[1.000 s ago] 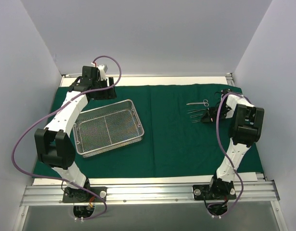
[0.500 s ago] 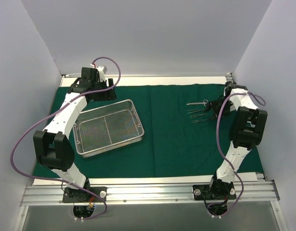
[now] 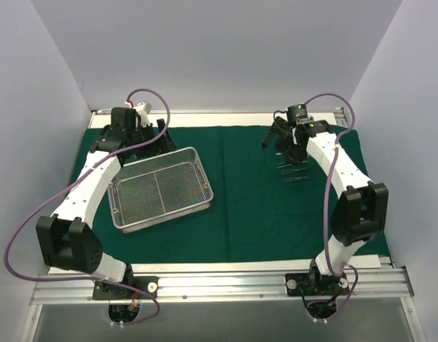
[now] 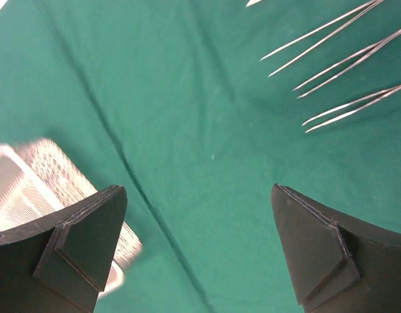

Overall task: Open and lay out the surgical kit
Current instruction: Reset both arms

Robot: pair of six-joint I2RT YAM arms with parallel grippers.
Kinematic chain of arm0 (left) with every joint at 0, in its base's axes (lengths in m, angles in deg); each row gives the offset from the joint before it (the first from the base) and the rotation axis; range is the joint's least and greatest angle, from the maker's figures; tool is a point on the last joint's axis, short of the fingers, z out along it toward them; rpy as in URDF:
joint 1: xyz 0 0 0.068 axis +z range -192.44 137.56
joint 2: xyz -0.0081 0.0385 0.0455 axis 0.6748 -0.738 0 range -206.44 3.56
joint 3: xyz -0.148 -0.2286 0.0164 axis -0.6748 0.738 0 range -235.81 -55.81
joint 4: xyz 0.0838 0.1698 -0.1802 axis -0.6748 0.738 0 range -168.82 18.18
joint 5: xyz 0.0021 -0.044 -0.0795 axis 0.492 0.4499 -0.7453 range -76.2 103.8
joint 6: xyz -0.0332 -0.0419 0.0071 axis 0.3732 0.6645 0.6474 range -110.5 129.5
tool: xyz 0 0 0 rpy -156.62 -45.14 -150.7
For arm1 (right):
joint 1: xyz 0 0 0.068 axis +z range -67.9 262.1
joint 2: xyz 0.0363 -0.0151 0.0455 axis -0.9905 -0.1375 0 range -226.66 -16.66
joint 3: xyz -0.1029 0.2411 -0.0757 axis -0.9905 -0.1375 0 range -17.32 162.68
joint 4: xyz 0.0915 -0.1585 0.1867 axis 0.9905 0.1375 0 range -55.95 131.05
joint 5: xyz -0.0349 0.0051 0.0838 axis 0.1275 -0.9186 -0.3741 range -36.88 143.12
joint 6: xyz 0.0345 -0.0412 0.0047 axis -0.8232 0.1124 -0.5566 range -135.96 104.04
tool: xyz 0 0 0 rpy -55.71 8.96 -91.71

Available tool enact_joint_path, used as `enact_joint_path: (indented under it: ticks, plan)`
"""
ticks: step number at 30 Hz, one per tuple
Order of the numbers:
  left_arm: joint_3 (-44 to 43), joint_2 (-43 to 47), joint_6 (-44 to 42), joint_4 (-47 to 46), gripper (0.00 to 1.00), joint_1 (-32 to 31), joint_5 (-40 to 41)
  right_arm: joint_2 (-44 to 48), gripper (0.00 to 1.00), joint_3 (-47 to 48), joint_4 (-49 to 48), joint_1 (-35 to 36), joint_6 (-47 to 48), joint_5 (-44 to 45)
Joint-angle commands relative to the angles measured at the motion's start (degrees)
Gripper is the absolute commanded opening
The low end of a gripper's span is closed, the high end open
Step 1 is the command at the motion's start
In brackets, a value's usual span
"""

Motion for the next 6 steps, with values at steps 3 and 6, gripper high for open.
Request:
enact_joint_path:
  ticks: [3,6]
  plan:
    - [10.23,9.44,9.71,-10.11,0.94,0.5,-7.91,13.57,1.0,-14.13,-15.21,3.31,6.82,4.53]
    - [21.13,11.73,17.35,-22.3,0.94,1.55,-16.69,21.66,1.0,-26.96,-26.71,4.11,8.84,-0.9]
